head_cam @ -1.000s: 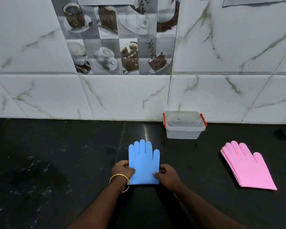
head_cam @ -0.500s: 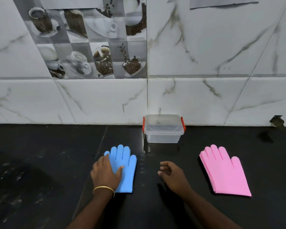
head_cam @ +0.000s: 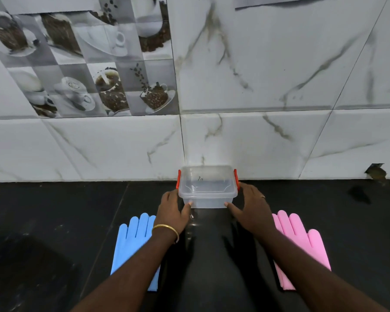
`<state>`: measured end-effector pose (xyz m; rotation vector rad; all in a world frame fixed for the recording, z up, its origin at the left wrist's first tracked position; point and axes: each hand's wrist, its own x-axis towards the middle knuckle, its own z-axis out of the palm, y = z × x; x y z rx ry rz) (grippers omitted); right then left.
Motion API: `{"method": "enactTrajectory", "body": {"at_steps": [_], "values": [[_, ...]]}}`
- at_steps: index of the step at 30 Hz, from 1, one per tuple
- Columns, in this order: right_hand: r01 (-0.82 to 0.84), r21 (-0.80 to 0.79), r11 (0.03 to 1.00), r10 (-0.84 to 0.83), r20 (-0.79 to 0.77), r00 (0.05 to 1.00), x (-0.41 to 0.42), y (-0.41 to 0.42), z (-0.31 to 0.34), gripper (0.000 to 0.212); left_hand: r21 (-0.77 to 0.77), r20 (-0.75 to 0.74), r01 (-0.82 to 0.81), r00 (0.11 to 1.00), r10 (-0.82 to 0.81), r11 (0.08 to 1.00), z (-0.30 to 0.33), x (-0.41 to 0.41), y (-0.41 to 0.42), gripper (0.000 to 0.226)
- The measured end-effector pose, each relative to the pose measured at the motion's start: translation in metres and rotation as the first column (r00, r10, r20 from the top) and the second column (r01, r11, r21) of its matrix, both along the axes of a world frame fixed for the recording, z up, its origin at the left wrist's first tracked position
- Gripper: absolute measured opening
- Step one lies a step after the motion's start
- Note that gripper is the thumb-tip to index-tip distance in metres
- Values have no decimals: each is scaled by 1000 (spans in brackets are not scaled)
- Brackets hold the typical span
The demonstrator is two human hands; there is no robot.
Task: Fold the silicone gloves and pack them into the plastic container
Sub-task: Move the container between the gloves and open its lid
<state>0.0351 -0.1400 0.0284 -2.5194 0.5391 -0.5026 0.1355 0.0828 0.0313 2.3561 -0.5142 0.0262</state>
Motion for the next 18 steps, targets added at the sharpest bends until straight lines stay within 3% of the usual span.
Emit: {"method": "enactTrajectory", "body": {"at_steps": [3, 6, 12, 18], "values": [[-20, -34, 999, 18, -67, 998, 29, -13, 2, 86, 56, -20, -4, 1000, 5, 998, 8, 27, -19, 62], [6, -64, 998, -12, -102, 995, 59, -15, 1, 82, 219, -12, 9, 1000, -6, 976, 12, 48, -43, 74], [-50, -189, 981, 21, -151, 988, 97, -9, -9, 76, 542, -1, 59, 998, -70, 839, -1, 69, -76, 79], [-66, -222, 973, 24, -189, 982, 94, -11, -20, 66, 574, -8, 53, 998, -59, 817, -10, 65, -79, 77]]}}
